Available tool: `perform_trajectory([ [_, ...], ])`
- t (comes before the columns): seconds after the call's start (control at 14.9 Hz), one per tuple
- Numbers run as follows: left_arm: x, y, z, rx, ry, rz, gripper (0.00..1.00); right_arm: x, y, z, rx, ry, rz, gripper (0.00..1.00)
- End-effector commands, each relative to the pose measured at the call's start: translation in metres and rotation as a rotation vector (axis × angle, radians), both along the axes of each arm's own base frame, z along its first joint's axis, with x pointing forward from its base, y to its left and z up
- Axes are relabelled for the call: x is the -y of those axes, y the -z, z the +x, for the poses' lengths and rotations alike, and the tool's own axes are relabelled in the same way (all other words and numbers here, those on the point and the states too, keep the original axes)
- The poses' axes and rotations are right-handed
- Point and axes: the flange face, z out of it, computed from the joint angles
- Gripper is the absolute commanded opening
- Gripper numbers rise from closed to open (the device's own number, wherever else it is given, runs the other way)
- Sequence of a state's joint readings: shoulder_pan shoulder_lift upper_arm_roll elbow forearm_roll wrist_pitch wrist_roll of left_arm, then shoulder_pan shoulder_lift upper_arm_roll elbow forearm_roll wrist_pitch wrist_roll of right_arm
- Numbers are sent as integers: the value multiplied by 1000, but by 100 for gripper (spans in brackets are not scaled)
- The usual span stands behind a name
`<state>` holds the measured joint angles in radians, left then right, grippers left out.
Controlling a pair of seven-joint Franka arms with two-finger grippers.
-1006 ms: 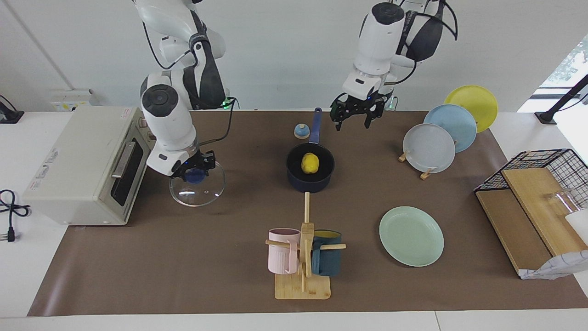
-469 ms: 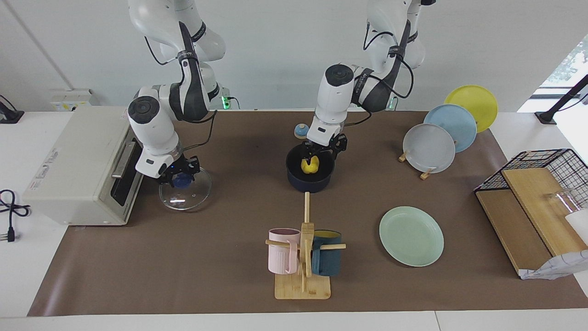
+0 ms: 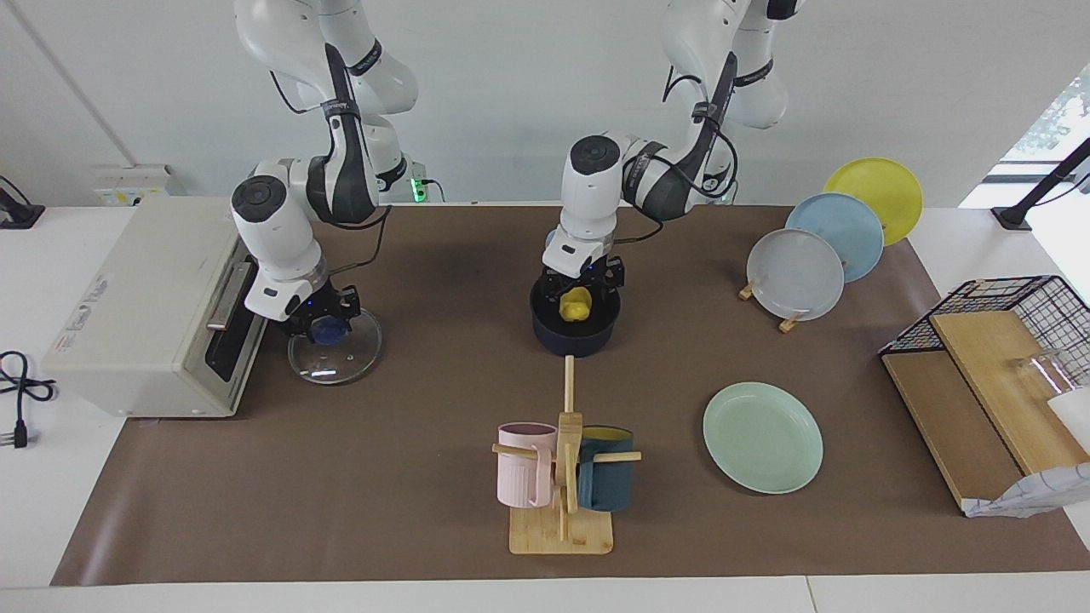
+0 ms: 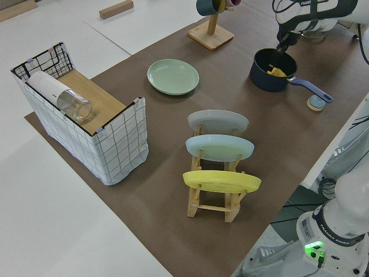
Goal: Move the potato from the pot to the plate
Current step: 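Set the lid down with the right gripper while the left gripper grasps the potato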
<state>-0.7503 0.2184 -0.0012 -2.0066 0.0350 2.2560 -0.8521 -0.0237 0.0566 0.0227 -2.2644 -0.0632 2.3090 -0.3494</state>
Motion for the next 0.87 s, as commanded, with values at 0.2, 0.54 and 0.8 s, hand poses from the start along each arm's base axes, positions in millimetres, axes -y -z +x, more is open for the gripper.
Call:
perform_trajectory([
  [0.2, 3, 6, -2, 7, 74, 29, 100, 7, 4, -18, 58, -11, 4, 59],
  [0.54, 6, 22, -13, -12, 96, 45, 100, 2, -31, 3, 27, 8, 9, 100],
  [0.8, 7, 25, -13, -14, 115, 47, 100, -7, -130, 32, -22, 90, 2, 100],
])
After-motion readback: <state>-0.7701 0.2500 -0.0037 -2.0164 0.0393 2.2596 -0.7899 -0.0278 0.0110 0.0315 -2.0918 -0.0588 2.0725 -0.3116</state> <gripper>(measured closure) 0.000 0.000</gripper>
